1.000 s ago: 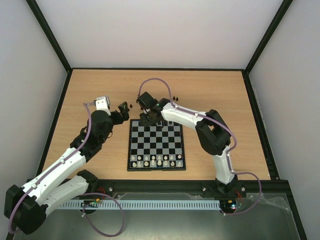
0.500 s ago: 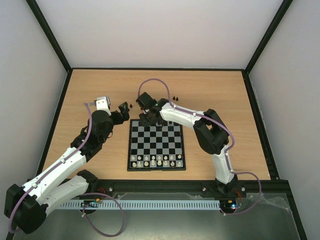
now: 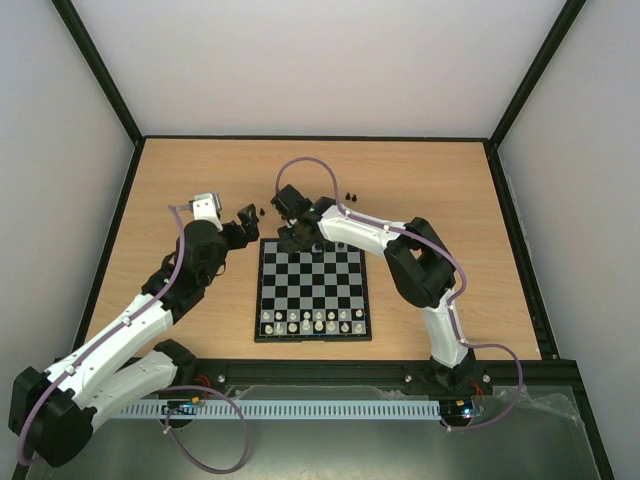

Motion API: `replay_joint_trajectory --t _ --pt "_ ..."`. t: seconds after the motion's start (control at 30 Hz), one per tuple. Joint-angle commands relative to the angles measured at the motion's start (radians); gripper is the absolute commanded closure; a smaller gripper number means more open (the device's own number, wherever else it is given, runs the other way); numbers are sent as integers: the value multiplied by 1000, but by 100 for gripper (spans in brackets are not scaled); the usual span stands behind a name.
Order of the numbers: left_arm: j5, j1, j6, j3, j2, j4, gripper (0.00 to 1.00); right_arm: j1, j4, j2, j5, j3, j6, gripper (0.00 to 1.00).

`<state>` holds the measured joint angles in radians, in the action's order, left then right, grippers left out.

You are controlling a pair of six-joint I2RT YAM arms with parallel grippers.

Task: Set up the chess pieces on the board
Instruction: Place the chess piece on the chessboard.

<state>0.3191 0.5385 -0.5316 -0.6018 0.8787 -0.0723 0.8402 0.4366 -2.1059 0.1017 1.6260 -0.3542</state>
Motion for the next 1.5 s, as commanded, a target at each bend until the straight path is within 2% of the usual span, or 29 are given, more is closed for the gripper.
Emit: replay_joint_trajectory --t 0.0,0.73,1.0,1.33,1.47 --pt "9 0 -2 7 -1 -4 1 8 41 -8 16 23 12 96" --pt "11 -1 -1 7 -7 -2 1 8 45 28 12 0 10 86" --pt "14 0 0 8 -8 -1 1 8 39 51 2 -11 11 79" --pt "17 0 0 7 -7 -2 1 10 20 98 0 -36 7 78" --pt "18 0 0 9 -7 -2 1 10 -4 136 7 -66 2 70"
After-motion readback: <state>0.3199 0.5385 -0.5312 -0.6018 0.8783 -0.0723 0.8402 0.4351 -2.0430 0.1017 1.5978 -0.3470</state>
